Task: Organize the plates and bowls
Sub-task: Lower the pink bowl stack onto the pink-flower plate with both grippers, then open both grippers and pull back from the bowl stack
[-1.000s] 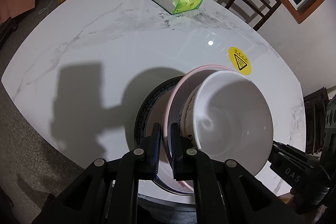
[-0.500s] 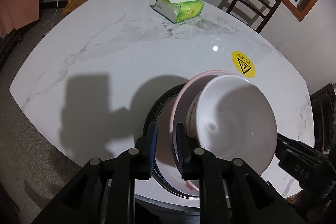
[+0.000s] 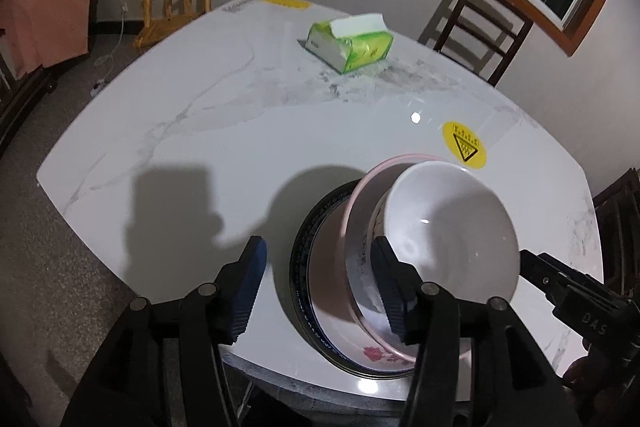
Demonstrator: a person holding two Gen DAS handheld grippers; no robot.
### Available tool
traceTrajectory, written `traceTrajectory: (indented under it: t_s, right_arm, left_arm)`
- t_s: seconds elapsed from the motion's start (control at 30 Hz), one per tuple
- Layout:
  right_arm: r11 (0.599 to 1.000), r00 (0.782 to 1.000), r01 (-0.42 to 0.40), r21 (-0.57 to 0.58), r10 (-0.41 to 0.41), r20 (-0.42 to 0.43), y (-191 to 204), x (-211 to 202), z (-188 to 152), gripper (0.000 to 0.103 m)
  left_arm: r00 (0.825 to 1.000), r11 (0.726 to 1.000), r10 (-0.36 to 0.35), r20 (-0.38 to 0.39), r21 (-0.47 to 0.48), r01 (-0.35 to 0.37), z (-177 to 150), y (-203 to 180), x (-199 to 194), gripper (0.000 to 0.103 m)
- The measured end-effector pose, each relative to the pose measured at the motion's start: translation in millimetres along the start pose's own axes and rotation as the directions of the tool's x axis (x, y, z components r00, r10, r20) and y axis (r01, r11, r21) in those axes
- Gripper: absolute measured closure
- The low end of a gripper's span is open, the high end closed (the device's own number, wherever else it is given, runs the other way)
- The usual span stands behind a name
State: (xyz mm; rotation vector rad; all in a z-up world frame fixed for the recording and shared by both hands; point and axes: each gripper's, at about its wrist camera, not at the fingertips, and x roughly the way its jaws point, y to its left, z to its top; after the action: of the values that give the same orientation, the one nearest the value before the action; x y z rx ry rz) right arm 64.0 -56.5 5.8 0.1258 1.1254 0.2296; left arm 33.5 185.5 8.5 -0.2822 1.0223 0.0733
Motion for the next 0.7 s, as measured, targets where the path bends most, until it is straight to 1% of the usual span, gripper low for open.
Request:
traceTrajectory:
  t_s: [0.1,0.17,0.3,0.37,0.5,0.53,0.63,0.7]
  right_arm:
    - [1.000,1.000,-0.008,0.002,0.008,0.025,-4,-7,-4,0.044]
    - [1.000,0.999,-0.009,-0.004,0.009,0.042,-6,-11,-7,0.043]
    - [1.000,0.997,0.003,-0.015,-0.002,0.074,-9,-21,-15,0.040]
    - [1.000,0.997,-0.008,-0.018,0.010,0.082,-11,-24,-20,0.039]
    - [0.999,0.996,-0.026,-0.025,0.028,0.081,-14,-28,-32,0.035]
    - [0.999,0.996,-0.029,-0.029,0.032,0.083,-14,-29,-35,0.033]
    - [0.998,0.995,-0.046,-0.044,0.050,0.083,-13,-30,-43,0.025]
    - [0.997,0.995,-0.062,-0.055,0.066,0.076,-12,-30,-49,0.024]
  left_arm:
    - [1.000,1.000,0.001,0.021,-0.001,-0.001,-4,-1,-7,0.051]
    - [0.999,1.000,-0.014,0.036,-0.002,0.014,-8,-1,-14,0.046]
    - [0.998,1.000,-0.020,0.061,0.021,0.019,-15,-5,-25,0.045]
    - [0.996,0.999,-0.027,0.083,0.037,0.024,-20,-9,-32,0.042]
    - [0.990,0.995,0.009,0.140,0.098,-0.023,-35,-21,-46,0.037]
    - [0.989,0.992,0.019,0.146,0.118,-0.036,-40,-25,-48,0.037]
    - [0.989,0.989,0.024,0.145,0.142,-0.045,-48,-32,-47,0.037]
    - [0.989,0.988,0.032,0.147,0.147,-0.054,-53,-35,-47,0.037]
